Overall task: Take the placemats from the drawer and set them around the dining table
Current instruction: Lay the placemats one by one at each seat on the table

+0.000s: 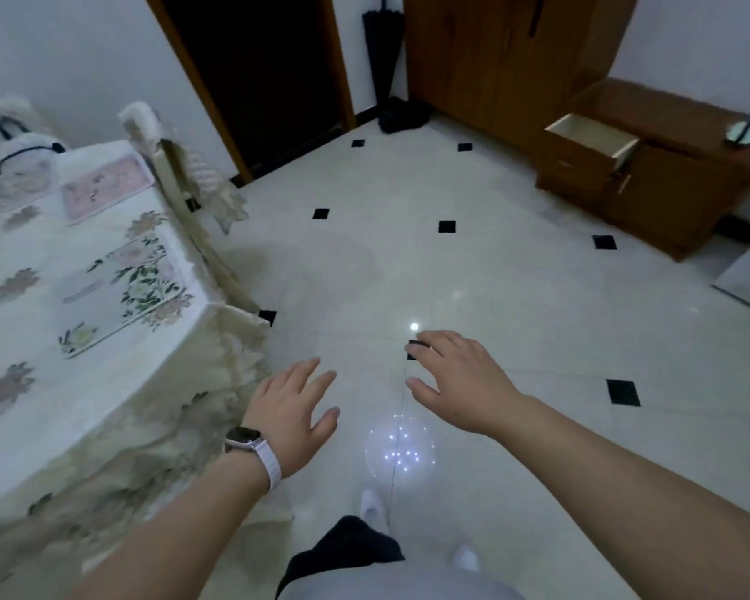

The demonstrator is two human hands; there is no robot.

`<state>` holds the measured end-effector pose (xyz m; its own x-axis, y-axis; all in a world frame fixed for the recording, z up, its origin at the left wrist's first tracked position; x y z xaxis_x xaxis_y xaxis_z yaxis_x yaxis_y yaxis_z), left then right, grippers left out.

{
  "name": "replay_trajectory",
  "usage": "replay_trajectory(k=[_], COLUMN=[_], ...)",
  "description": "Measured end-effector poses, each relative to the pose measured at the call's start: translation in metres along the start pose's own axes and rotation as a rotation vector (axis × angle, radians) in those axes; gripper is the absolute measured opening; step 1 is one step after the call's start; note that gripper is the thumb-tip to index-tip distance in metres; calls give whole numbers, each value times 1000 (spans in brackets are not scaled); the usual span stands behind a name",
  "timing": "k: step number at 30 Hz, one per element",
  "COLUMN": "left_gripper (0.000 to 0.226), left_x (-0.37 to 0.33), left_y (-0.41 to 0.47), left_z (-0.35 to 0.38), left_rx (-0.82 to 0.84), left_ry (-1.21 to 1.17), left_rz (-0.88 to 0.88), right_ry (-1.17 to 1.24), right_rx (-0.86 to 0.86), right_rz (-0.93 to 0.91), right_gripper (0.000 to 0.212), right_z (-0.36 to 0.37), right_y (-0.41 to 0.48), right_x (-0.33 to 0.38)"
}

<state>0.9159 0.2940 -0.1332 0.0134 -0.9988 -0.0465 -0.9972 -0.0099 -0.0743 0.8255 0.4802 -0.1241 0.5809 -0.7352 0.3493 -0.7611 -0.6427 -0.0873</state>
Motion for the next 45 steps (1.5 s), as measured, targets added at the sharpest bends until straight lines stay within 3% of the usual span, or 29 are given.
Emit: replay_trajectory(k=[8,11,16,19,27,36,45], left_gripper=[54,51,52,47,53,58,57], left_x=[122,168,246,288,408,480,546], left_y=[12,33,72,91,93,69,54], left_z=[16,28,34,16,-1,14,34], left_rx=[-34,-25,-34,-89,-141,-150,-34], left_ry=[-103,-108,-195,-191,-184,-238,-256], left_rz=[-288,-317,-342,-337,-514,-804,-1262], right_ry=[-28,-64,-131,-136,-158,-161,-142], right_rx=[116,156,204,165,183,298,453], right_rz=[-171,-190,-203,-223,-376,-629,-956], right_gripper=[66,54,54,66,52,53,51], right_z=[21,30,34,30,47,89,143], right_y=[119,172,269,321,420,508,636], right_x=[72,86,119,148,234,320,415])
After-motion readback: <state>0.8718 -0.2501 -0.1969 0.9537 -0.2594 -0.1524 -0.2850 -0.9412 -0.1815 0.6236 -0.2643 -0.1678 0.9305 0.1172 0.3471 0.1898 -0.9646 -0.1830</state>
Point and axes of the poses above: each hand's wrist, its own y-axis towards the middle knuckle, its own z-axis out of the palm, x = y × z, the point moved 10 cm from there along y, towards the middle knuckle, and after that the axes turned 4 degrees about z, right-handed, at the moved point
